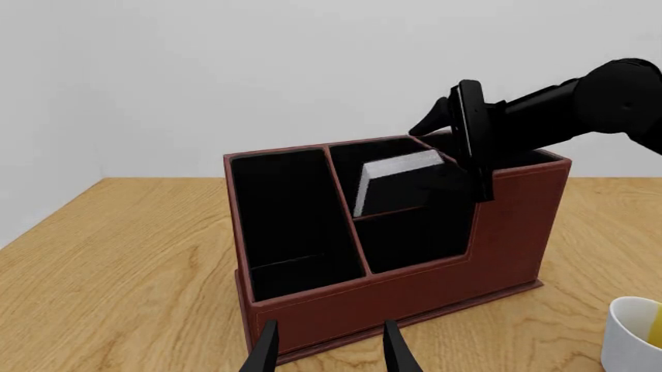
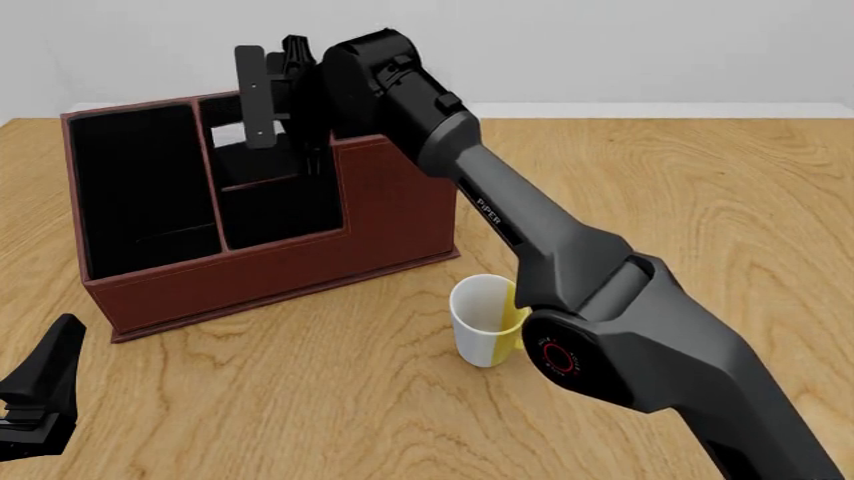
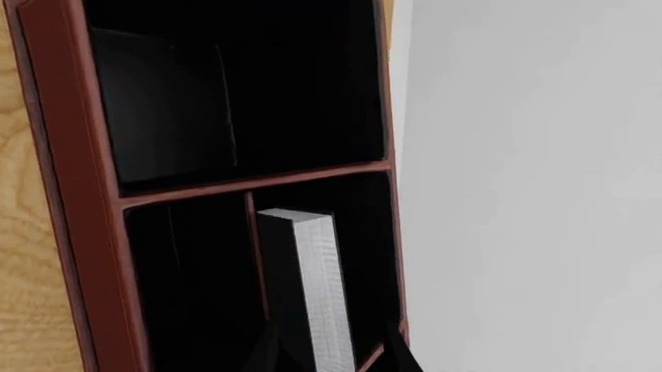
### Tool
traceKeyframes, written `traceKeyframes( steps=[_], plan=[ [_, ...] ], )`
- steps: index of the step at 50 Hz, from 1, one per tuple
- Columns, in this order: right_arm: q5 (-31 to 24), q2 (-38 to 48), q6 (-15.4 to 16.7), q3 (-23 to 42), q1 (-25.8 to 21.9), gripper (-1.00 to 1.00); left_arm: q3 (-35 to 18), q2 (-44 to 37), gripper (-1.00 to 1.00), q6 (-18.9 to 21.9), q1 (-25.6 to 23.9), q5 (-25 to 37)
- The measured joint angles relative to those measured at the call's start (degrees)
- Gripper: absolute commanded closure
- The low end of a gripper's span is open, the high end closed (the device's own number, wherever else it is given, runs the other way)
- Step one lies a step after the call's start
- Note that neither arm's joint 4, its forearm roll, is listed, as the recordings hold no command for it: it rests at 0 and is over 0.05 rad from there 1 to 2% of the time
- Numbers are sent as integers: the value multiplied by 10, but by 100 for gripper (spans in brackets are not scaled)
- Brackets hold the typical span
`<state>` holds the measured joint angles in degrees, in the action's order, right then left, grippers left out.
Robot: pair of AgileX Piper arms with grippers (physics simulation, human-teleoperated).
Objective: Pick up the book and place it in the front compartment of the caddy.
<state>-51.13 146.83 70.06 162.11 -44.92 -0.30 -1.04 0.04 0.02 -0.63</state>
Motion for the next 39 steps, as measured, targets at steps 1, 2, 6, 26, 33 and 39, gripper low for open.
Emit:
traceKeyframes(
  steps=[1, 2, 6, 26, 33, 39],
  plan=[
    [2, 1, 1, 0, 1, -100, 0, 0, -100, 0, 0, 0],
    [3, 2, 1, 0, 2, -100, 0, 0, -100, 0, 0, 0],
    [8, 5, 4, 0, 5, -100, 0, 0, -100, 0, 0, 0],
    [6, -12, 15, 0, 0, -100, 0, 0, -100, 0, 0, 0],
    [-16, -53, 27, 0, -14, -100, 0, 0, -100, 0, 0, 0],
    [-38, -98, 37, 0, -28, -100, 0, 0, -100, 0, 0, 0]
  ],
)
